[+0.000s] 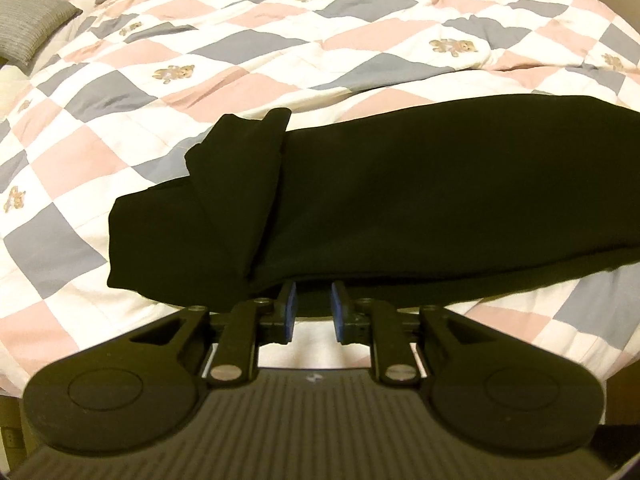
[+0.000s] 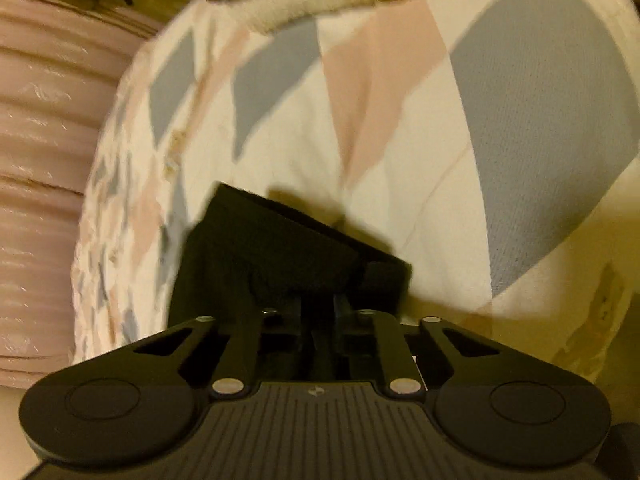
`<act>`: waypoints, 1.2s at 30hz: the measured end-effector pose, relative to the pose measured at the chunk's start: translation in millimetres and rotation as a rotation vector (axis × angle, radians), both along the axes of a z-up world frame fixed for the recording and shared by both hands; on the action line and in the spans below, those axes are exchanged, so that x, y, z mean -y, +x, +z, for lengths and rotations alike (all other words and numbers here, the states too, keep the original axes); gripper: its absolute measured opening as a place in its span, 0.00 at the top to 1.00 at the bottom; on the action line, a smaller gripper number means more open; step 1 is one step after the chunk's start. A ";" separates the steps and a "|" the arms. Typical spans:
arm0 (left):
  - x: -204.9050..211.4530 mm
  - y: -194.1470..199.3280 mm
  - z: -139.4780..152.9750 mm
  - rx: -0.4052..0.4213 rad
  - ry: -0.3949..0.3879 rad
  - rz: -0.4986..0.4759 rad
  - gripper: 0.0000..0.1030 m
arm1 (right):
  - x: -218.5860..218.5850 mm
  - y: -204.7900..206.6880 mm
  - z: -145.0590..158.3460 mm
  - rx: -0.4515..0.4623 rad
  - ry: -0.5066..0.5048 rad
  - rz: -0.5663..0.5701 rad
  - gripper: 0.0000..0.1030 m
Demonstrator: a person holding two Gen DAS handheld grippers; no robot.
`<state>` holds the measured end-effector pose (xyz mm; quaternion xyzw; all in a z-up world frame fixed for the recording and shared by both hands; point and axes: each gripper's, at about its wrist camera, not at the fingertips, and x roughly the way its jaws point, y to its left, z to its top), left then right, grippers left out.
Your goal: Fold clothes
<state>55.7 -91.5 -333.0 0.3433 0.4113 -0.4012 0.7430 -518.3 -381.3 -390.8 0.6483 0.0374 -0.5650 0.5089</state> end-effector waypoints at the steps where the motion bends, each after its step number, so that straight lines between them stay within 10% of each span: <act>1: -2.0 0.2 2.2 0.002 -0.006 0.005 0.84 | -4.9 0.5 12.6 -0.021 -0.013 0.004 0.88; 8: -13.5 1.9 9.8 0.015 -0.017 0.058 0.84 | -24.6 6.6 35.0 -0.226 0.019 0.078 0.90; 11: -9.2 1.9 13.2 0.023 -0.029 0.069 0.78 | -13.2 15.7 3.3 -0.279 0.150 0.109 0.79; 16: 36.9 9.5 0.0 0.151 -0.012 0.009 0.64 | -16.1 53.4 38.4 -0.548 0.043 0.098 0.41; 24: 109.4 61.0 -79.0 0.294 0.109 0.056 0.52 | -24.1 103.5 57.1 -0.546 0.005 0.229 0.33; 26: 96.9 74.7 -80.6 0.282 0.079 0.102 0.73 | -30.0 121.3 54.6 -0.554 0.017 0.262 0.32; 27: 82.9 85.4 -71.2 0.236 0.015 0.162 0.95 | -33.2 130.6 53.0 -0.557 0.024 0.278 0.32; 33: -57.1 177.7 -26.7 -0.145 -0.402 0.732 0.96 | -55.2 186.5 46.1 -0.531 0.044 0.346 0.32; 36: -94.3 201.7 -51.3 -0.279 -0.380 0.844 0.92 | -67.9 216.4 44.8 -0.519 0.040 0.391 0.32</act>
